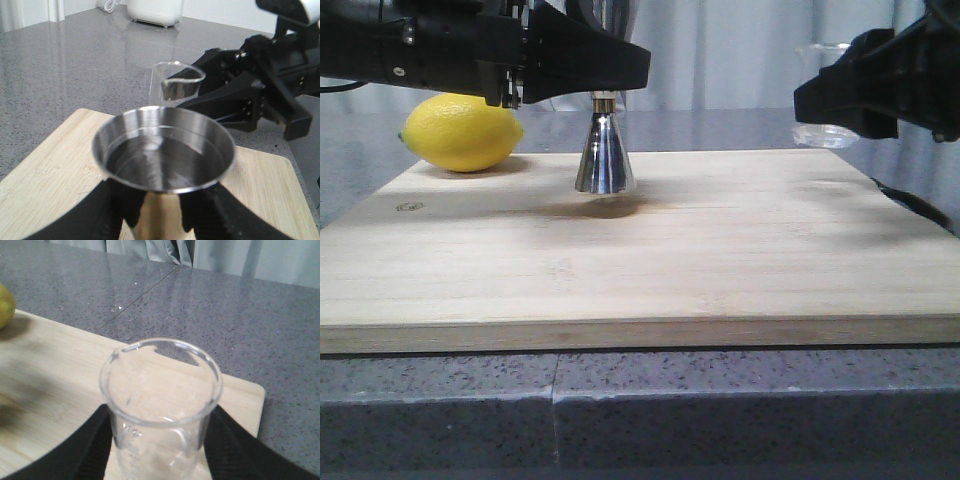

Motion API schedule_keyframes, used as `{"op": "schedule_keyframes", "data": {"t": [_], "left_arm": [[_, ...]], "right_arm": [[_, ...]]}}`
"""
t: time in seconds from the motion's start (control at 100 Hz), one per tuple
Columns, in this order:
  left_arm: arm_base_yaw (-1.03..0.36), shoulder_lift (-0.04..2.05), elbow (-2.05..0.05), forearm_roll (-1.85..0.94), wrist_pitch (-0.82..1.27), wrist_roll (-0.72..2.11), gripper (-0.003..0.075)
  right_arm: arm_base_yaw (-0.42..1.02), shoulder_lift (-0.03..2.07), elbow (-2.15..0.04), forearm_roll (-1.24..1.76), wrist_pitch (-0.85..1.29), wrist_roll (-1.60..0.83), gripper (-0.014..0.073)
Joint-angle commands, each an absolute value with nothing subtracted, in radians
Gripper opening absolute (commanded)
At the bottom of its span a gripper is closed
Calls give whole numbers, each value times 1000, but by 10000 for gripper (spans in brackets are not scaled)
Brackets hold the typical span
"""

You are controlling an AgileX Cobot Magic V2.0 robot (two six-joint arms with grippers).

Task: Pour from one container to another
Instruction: 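Lower the beaker onto the board and open the right gripper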

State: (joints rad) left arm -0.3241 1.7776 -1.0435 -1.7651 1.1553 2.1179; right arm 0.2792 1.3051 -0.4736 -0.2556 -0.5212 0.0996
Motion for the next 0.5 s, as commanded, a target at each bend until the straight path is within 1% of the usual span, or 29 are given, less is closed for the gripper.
{"op": "schedule_keyframes", "data": {"t": [0.0, 0.16, 0.49], "left_arm": [[-334, 1738, -1072, -1850, 1257, 2110, 238], [-334, 1738, -1072, -1850, 1257, 2110, 238], [-334, 1738, -1072, -1850, 1254, 2110, 238]], "right_arm": [[273, 1327, -496, -245, -662, 85, 257], [273, 1386, -496, -245, -701, 21, 257], [269, 1421, -496, -245, -748, 11, 265]]}}
